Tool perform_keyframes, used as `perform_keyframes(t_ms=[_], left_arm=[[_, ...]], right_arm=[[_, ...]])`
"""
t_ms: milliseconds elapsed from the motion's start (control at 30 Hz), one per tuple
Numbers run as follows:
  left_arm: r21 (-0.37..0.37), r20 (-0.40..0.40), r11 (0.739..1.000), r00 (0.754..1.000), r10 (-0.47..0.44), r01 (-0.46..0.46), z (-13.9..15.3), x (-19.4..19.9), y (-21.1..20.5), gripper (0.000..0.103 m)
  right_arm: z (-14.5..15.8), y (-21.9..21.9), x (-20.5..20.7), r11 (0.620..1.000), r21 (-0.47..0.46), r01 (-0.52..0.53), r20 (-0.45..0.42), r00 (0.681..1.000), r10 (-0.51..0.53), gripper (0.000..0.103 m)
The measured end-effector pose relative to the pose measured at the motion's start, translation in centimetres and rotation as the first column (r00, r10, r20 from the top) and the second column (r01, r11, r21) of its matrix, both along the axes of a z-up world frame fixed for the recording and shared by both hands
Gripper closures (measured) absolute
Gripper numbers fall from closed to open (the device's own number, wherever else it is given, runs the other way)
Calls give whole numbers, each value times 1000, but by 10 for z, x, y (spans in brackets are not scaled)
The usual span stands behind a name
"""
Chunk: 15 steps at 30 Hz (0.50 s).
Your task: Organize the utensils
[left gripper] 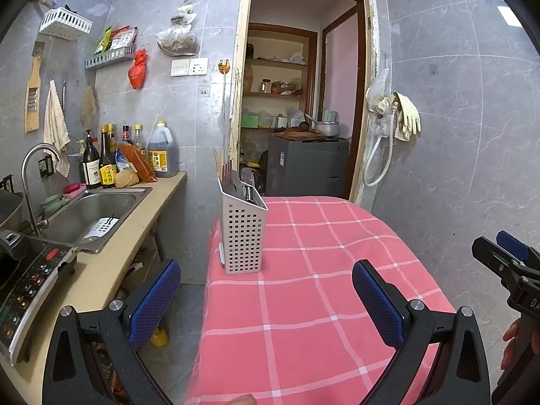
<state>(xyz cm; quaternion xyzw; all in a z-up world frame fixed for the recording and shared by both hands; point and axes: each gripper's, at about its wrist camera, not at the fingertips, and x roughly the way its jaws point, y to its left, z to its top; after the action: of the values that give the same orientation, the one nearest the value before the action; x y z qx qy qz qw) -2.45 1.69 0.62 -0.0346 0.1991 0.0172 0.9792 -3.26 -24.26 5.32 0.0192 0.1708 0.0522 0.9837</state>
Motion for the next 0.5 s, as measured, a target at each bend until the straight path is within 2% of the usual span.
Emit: perform_keyframes(t_ms=[500], left_arm=[[-5, -13, 1000, 1000, -4, 4, 0, 0, 1, 1]], right_arm=[[-5, -1, 4, 1000, -6, -9, -16, 1000, 8, 1]])
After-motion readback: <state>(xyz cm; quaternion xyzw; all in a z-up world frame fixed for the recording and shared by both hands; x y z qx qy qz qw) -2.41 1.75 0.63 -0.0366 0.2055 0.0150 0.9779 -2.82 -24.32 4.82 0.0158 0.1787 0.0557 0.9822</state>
